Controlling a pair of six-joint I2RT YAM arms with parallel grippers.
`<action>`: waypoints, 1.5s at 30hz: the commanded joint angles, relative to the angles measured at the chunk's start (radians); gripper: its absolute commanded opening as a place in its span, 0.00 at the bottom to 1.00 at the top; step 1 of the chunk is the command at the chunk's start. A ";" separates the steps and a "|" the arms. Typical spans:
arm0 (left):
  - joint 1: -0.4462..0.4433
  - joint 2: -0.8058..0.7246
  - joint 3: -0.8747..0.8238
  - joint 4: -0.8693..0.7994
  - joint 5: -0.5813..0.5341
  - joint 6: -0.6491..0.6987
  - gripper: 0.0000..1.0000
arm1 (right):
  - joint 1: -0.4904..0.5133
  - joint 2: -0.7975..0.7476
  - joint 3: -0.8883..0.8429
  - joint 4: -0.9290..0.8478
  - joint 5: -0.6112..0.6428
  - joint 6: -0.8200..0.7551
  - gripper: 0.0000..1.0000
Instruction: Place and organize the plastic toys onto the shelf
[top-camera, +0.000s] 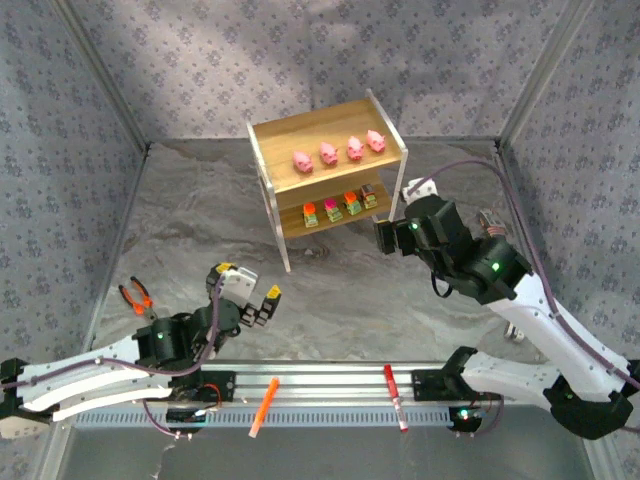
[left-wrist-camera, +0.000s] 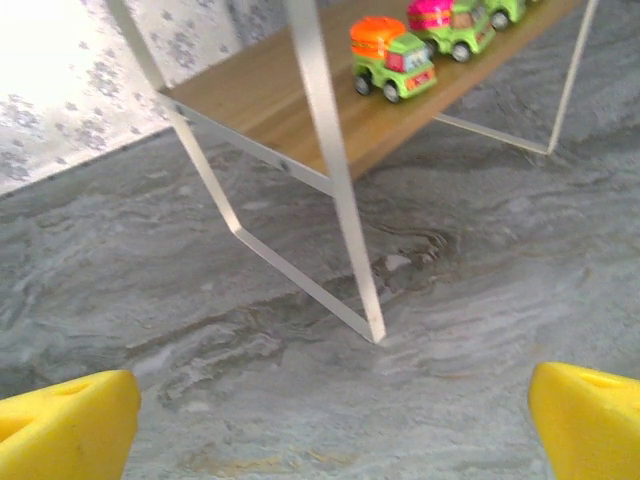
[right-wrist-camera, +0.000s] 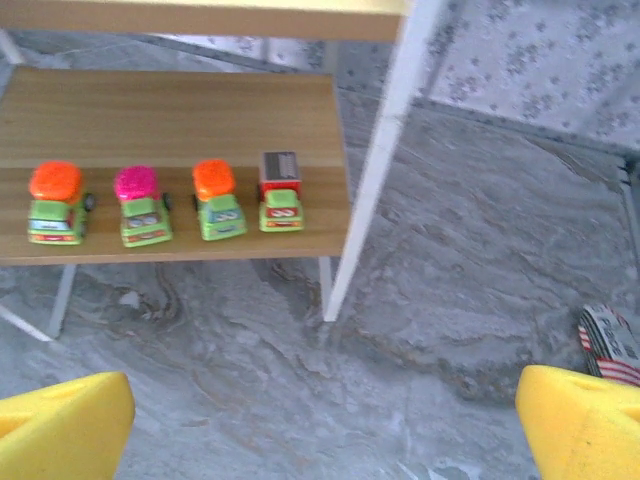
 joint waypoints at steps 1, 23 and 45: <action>0.022 -0.089 -0.016 0.049 -0.077 0.061 1.00 | -0.031 -0.064 -0.055 0.036 0.037 0.023 1.00; 0.558 -0.040 -0.047 0.328 0.101 0.305 1.00 | -0.283 -0.137 -0.488 0.372 0.081 -0.095 1.00; 1.143 0.687 -0.111 0.935 0.549 0.240 1.00 | -0.482 -0.208 -0.867 0.843 0.081 -0.146 1.00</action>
